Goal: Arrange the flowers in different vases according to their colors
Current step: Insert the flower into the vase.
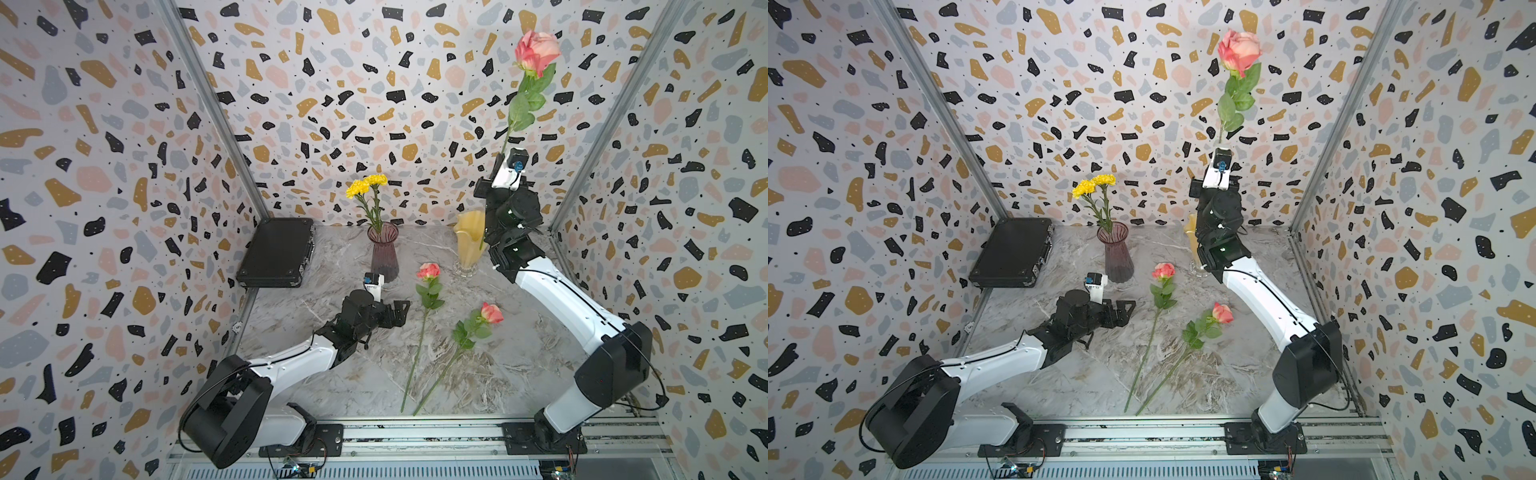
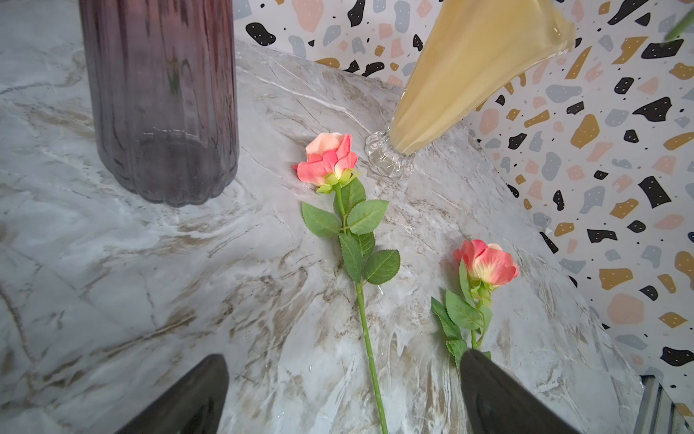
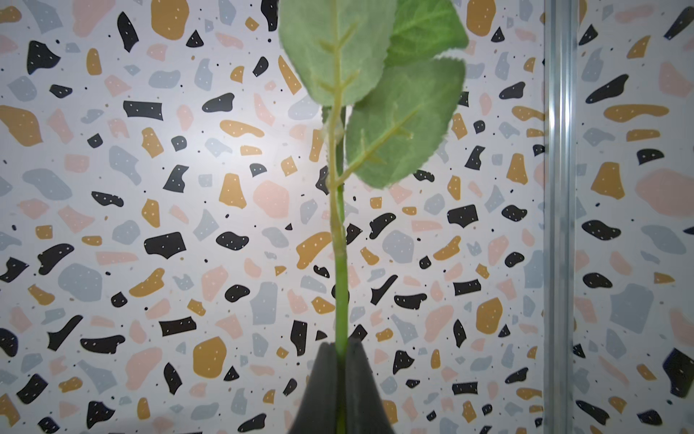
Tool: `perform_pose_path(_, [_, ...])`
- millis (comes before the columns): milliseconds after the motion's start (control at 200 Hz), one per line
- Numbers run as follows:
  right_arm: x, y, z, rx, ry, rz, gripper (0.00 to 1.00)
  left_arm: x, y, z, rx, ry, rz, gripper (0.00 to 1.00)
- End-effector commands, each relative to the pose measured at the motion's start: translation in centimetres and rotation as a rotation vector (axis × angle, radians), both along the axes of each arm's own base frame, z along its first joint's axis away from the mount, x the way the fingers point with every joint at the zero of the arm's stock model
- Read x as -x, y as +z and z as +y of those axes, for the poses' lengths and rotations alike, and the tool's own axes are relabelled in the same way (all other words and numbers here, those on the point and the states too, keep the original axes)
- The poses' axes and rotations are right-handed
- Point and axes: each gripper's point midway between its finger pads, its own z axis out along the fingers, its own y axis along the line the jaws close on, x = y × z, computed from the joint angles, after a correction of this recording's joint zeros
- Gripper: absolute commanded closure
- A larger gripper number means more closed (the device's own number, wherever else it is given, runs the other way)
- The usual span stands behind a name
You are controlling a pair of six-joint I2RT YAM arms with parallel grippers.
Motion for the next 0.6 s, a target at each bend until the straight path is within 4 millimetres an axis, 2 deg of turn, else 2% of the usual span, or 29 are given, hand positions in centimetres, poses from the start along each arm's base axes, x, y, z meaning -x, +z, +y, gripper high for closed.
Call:
perform_pose_path(0, [-0.5, 3.6, 0.0, 0.042, 0.016, -0.119, 1.00, -0.4, 1.3, -0.7, 0.035, -0.014, -0.042, 0.01])
perform_pose_path(80, [-2.2, 3.9, 0.1, 0.052, 0.022, -0.137, 1.00, -0.5, 1.0, -1.0, 0.031, -0.030, -0.034, 0.00])
perform_pose_path(175, [-4.3, 2.6, 0.0, 0.060, -0.012, -0.158, 1.00, -0.7, 0.5, -1.4, 0.029, -0.037, -0.015, 0.01])
perform_pose_path(305, [-6.3, -1.9, 0.1, 0.048, -0.057, -0.154, 1.00, -1.3, -0.5, -1.3, 0.016, -0.009, 0.034, 0.01])
perform_pose_path(456, [-7.8, -6.8, -0.4, 0.018, -0.096, -0.074, 1.00, -1.4, -0.6, -1.2, 0.026, 0.007, 0.046, 0.01])
perform_pose_path(596, [-8.2, -9.8, 0.0, 0.010, -0.051, 0.017, 1.00, -1.4, -0.3, -1.0, 0.031, 0.015, 0.039, 0.01])
